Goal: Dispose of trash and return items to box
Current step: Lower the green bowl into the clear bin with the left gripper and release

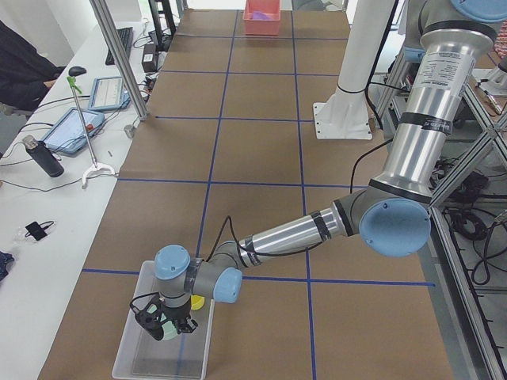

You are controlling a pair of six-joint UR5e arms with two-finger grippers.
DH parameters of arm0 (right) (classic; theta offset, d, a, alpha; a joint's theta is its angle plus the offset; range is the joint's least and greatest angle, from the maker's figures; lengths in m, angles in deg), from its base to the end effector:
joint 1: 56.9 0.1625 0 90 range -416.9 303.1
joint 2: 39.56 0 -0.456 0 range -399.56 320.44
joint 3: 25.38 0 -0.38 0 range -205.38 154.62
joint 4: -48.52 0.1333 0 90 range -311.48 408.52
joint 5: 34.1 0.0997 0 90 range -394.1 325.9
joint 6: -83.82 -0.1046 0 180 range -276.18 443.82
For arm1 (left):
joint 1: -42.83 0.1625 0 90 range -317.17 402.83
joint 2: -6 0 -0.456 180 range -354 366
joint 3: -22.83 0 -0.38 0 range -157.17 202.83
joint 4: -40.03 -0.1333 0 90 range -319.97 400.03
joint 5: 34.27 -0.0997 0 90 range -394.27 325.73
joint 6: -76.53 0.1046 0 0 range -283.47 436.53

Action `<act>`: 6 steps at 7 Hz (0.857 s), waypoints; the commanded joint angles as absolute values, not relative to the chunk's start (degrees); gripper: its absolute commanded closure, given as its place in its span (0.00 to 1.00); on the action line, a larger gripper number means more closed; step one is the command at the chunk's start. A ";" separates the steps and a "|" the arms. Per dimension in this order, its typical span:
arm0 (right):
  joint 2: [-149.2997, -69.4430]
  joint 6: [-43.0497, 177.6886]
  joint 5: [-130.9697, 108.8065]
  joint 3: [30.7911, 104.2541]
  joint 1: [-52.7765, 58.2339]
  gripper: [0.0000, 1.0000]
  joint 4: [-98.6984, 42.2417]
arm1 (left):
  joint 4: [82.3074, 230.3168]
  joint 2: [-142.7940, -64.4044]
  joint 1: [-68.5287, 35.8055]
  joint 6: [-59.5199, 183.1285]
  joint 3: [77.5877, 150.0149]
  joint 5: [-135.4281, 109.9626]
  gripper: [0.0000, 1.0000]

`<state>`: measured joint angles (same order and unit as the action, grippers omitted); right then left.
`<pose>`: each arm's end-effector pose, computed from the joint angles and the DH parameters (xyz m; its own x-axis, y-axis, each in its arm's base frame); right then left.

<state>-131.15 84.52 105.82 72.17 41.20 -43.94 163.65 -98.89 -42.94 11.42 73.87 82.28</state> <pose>0.1188 -0.4567 0.6400 0.6457 0.0324 0.7629 -0.1328 0.9886 0.0704 -0.0437 -0.5828 0.8339 0.4391 -0.8332 -0.3360 0.7737 0.5409 -0.3300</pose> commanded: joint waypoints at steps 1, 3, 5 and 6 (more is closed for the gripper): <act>-131.23 84.52 105.82 72.00 41.18 0.00 -43.94 | 163.96 -98.77 -43.04 12.11 73.81 79.39 1.00; -131.23 84.44 105.91 72.00 41.18 0.00 -43.94 | 164.40 -98.51 -43.12 12.02 73.90 78.59 0.59; -131.23 84.35 105.91 72.17 41.18 0.00 -43.94 | 167.04 -97.19 -45.73 17.78 74.51 79.02 0.02; -131.15 84.35 105.91 72.17 41.18 0.00 -43.94 | 166.95 -97.19 -47.24 20.52 74.69 79.46 0.02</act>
<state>-131.22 84.36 105.90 72.13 41.18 -43.94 166.76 -97.29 -45.32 16.95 74.42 78.95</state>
